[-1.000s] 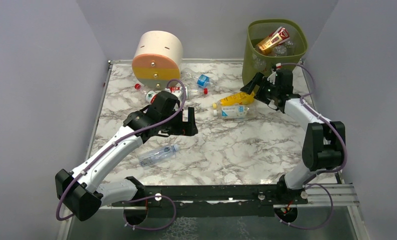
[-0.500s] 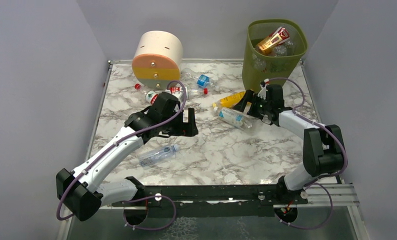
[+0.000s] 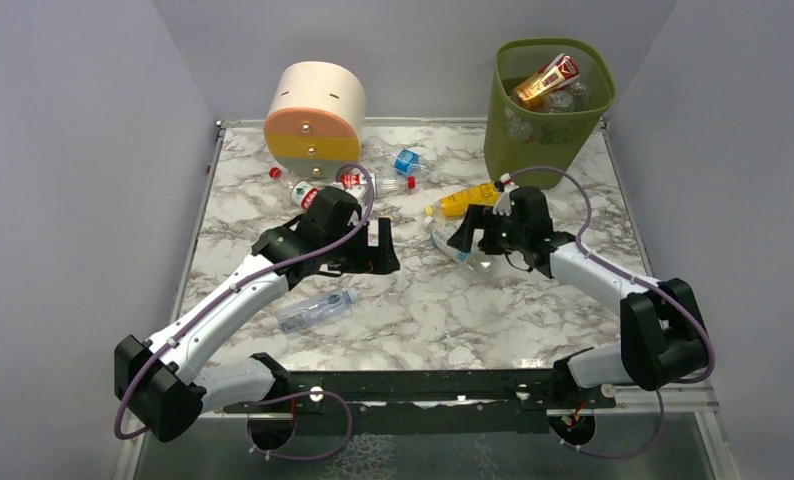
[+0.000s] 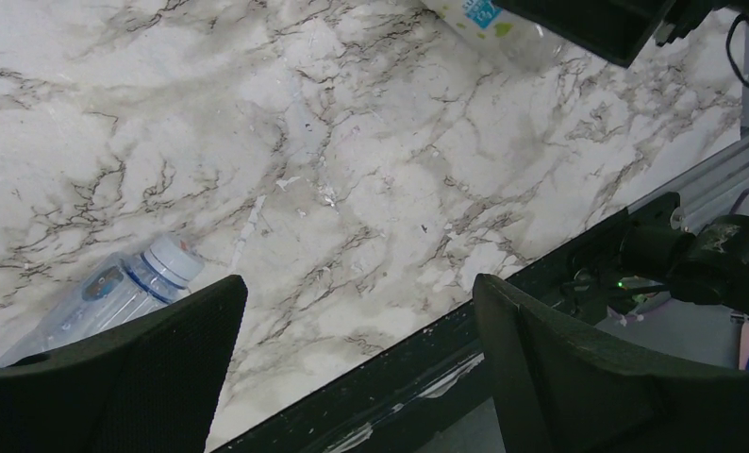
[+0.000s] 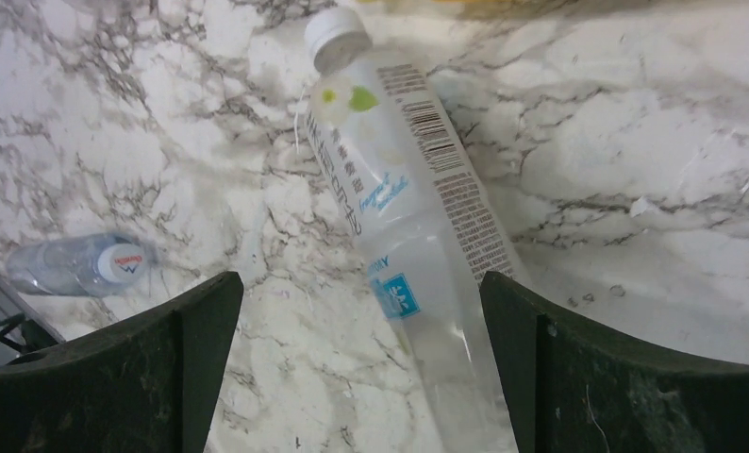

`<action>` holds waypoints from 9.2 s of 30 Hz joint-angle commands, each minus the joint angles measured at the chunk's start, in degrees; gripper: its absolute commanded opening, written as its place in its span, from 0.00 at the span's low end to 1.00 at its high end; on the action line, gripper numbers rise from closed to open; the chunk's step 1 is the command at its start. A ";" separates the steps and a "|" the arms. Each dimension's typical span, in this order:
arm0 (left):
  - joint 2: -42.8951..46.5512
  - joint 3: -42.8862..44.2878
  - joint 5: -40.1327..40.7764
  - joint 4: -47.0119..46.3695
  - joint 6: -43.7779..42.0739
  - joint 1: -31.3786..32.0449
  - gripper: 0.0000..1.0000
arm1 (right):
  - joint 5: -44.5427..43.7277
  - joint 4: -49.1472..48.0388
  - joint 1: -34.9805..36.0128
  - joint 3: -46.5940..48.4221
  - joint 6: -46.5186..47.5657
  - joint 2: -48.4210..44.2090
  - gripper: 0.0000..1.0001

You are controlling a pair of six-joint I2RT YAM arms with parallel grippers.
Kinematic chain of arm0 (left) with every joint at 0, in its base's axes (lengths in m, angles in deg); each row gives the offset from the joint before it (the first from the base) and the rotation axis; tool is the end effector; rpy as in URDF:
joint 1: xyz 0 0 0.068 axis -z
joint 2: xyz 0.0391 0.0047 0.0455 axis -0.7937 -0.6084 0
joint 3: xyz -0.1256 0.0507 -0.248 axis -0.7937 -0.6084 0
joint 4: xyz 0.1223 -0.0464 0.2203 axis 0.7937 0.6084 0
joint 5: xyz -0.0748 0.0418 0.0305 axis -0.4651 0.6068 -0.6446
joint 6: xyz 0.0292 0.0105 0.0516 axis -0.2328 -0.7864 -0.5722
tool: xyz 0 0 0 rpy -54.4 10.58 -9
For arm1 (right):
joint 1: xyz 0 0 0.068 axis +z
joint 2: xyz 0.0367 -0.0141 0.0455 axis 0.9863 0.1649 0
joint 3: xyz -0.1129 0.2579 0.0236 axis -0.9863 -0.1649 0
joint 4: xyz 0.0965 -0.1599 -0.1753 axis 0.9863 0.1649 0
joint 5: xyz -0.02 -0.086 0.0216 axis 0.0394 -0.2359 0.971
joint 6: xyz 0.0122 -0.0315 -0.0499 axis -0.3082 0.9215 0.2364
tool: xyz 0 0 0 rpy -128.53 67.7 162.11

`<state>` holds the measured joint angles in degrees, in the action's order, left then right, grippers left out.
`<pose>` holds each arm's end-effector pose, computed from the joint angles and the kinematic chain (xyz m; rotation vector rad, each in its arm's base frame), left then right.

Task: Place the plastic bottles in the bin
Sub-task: Pick up the plastic bottle at the center of the board, then place the plastic bottle in the trash bin, then pick up the plastic bottle at the center of the board, then place the plastic bottle in the trash bin.

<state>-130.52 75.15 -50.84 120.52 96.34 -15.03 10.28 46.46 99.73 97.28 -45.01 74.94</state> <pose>0.1814 -0.1483 0.3124 0.2108 2.4849 -0.7416 0.2696 0.1094 0.2156 -0.0704 2.3081 0.7807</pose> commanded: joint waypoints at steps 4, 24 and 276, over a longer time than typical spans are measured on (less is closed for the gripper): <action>0.82 -1.03 -1.60 -1.82 0.84 -0.23 0.95 | -6.03 4.10 5.34 -3.82 1.24 -4.58 1.00; 1.06 -2.58 -1.91 -2.88 1.11 -0.23 0.95 | -14.36 12.53 11.03 3.17 -4.31 6.72 0.93; -1.10 -8.61 -5.88 -6.60 -3.46 -4.07 0.97 | -2.94 34.01 -27.63 85.54 -1.75 35.27 0.78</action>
<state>-131.24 64.50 -55.67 115.32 94.05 -18.79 5.12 81.84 71.93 184.01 -46.98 108.67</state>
